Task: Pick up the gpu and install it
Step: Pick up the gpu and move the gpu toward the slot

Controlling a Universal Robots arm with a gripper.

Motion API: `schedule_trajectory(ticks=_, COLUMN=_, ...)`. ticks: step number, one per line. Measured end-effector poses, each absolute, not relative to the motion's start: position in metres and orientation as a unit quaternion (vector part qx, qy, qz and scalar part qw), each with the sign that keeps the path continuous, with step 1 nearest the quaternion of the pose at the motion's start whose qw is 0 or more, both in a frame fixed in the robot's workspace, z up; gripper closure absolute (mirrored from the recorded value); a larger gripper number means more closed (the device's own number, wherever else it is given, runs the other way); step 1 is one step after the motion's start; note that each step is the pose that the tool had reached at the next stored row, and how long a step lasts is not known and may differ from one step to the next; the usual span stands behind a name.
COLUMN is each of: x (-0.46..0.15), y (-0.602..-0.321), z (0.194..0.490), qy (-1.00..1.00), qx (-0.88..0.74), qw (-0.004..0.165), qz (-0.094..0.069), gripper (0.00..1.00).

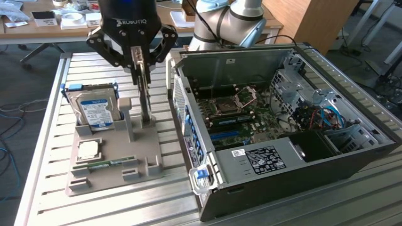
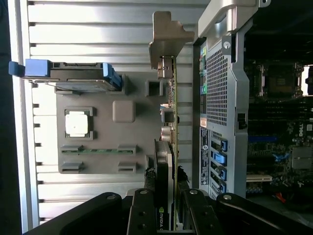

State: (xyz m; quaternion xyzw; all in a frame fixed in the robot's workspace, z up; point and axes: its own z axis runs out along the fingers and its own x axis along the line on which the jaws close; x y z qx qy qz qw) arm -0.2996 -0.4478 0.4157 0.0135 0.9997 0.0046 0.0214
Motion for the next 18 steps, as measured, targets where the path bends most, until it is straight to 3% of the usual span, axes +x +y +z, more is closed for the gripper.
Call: schedule_trajectory(ticks=18, x=-0.299, y=-0.448, z=0.438, qy=1.0, qx=0.014, qw=0.021, qz=0.005, gripper=0.73)
